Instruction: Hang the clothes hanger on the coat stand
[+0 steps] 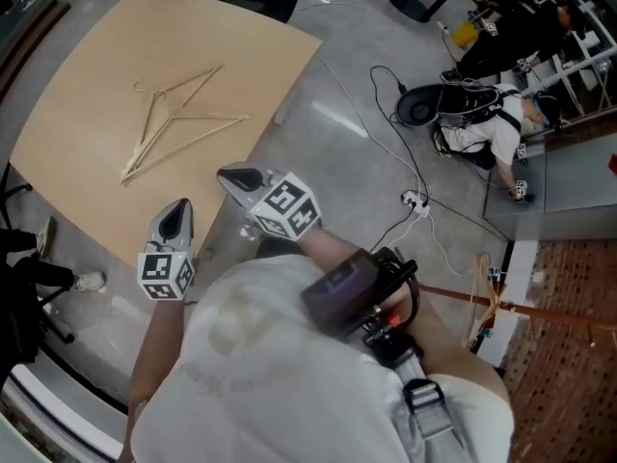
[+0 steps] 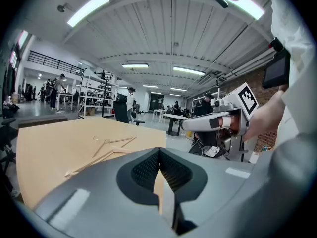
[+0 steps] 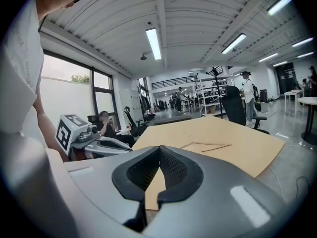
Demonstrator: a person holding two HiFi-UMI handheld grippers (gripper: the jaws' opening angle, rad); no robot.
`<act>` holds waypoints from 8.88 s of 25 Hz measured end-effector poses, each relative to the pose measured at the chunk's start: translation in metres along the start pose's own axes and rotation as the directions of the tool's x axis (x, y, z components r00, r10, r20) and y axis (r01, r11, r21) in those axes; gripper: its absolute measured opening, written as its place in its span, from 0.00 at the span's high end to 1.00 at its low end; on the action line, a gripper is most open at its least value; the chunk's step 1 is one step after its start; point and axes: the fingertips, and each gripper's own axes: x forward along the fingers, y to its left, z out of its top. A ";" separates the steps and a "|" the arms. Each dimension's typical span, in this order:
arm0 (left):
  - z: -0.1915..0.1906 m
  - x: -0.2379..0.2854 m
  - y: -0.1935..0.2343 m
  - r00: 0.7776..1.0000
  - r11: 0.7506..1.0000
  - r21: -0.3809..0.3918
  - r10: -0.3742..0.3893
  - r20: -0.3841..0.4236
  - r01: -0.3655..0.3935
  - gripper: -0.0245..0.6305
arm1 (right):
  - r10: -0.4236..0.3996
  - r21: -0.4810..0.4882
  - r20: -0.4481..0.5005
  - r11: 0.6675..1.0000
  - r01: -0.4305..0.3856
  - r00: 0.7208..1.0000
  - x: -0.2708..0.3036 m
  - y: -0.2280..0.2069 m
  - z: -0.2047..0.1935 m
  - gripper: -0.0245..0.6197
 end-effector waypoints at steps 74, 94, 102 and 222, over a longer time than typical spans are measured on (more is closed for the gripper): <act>-0.037 0.161 0.192 0.802 0.803 0.565 0.459 -0.382 -0.191 0.80 | 0.075 0.179 -0.085 0.982 -0.059 0.994 0.076 -0.152 -0.009 0.94; -0.007 0.059 0.108 0.876 0.801 0.547 0.424 -0.231 -0.243 0.80 | 0.011 0.094 0.020 0.996 -0.013 1.000 0.017 -0.063 0.015 0.94; -0.016 0.020 0.072 0.906 0.809 0.544 0.378 -0.191 -0.223 0.80 | -0.048 0.078 0.064 0.996 0.043 0.997 -0.021 -0.025 0.017 0.94; -0.194 0.029 -0.943 -0.063 -0.585 0.596 -0.741 -0.669 0.550 0.80 | -0.927 0.578 -0.260 -0.372 0.726 -0.268 -0.867 0.072 -0.306 0.94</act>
